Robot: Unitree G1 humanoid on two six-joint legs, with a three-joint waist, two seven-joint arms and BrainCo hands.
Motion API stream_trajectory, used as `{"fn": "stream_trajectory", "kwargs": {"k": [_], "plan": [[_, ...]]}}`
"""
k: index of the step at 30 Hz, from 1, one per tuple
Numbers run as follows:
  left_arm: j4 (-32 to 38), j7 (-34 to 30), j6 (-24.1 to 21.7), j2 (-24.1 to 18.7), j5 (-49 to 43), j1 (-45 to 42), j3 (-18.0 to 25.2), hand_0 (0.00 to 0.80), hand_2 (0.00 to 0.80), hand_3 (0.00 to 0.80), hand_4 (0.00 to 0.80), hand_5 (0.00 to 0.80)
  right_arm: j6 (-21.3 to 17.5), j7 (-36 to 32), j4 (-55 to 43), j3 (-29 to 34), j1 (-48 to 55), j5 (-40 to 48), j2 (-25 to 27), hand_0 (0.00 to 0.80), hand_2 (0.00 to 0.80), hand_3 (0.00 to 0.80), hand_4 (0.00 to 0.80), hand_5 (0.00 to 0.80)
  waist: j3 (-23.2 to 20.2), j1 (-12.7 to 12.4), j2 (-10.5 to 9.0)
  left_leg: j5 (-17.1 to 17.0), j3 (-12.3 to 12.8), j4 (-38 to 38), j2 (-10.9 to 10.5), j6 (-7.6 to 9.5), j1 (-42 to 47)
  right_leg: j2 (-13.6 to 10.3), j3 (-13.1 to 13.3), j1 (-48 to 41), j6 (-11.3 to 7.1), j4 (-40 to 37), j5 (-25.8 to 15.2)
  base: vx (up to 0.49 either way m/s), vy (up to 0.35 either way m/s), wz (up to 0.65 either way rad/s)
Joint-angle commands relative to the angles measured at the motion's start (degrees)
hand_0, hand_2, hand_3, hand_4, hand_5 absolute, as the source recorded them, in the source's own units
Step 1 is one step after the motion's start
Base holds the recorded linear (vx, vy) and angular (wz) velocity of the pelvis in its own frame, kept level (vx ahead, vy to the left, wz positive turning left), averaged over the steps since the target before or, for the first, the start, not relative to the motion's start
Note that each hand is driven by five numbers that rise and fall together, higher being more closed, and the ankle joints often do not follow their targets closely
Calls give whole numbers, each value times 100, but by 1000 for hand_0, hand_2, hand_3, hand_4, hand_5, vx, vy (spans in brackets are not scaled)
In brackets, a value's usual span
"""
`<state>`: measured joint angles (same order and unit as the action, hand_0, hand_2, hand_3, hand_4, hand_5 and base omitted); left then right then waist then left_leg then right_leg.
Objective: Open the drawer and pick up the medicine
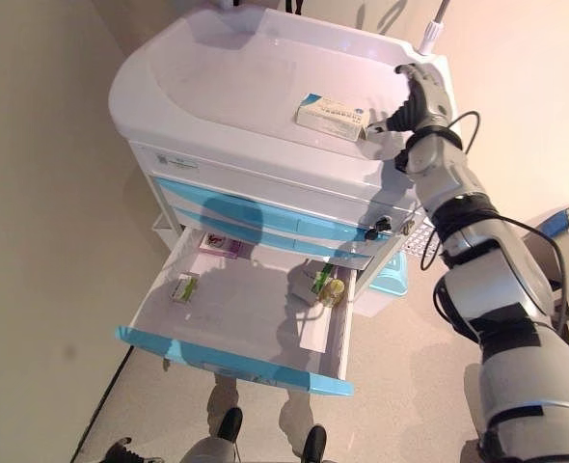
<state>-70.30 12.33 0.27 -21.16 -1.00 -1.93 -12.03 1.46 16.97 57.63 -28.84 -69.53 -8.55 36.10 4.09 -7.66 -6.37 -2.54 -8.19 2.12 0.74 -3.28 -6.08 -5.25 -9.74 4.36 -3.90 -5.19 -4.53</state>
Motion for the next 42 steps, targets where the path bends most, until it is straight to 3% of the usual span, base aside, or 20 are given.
{"fn": "stream_trajectory", "kwargs": {"k": [1, 15, 31, 36, 42], "plan": [[-230, -4, -35, -55, 30, 147, 248, 0, 0, 0, 0, 0, -202, 305, -528, 150, 56, 288, 501, 0, 0, 0, 0, 0, -70, 108, -40, 71, 6, 165, -209, 203, 4, -84, -10, 2, -435, 89, -75, -12, -11, -11], [-95, -49, 17, 52, -61, 65, 368, 0, 0, 0, 0, 0, -412, 533, -1563, 1405, 1536, 823, 764, 0, 0, 0, 0, 0, -175, 306, 164, 123, 151, 189, -173, 193, 177, -78, 70, -113, -425, 74, -32, 4, -8, -7], [855, -344, -130, 105, 196, -142, 635, 0, 0, 0, 0, 0, -668, 43, -2578, 2913, 4501, 1887, -220, 0, 0, 0, 0, 0, -197, 545, 439, 201, 249, 157, -177, 210, 326, -99, 121, -219, -413, 86, 44, 0, -7, -3], [1252, -449, -221, 91, 310, -174, 729, 0, 0, 0, 0, 0, -683, -164, -2496, 3228, 5282, 2008, -477, 0, 0, 0, 0, 0, -160, 631, 530, 204, 281, 144, -186, 217, 345, -114, 145, -228, -416, 91, 47, 0, 0, 0], [1411, -527, -279, 59, 327, -79, 646, 0, 0, 0, 0, 0, -660, -215, -2094, 3275, 5440, 2057, -625, 0, 0, 0, 0, 0, -138, 697, 589, 204, 304, 136, -195, 223, 357, -130, 187, -219, -422, 96, 41, -18, -6, -6]]}}
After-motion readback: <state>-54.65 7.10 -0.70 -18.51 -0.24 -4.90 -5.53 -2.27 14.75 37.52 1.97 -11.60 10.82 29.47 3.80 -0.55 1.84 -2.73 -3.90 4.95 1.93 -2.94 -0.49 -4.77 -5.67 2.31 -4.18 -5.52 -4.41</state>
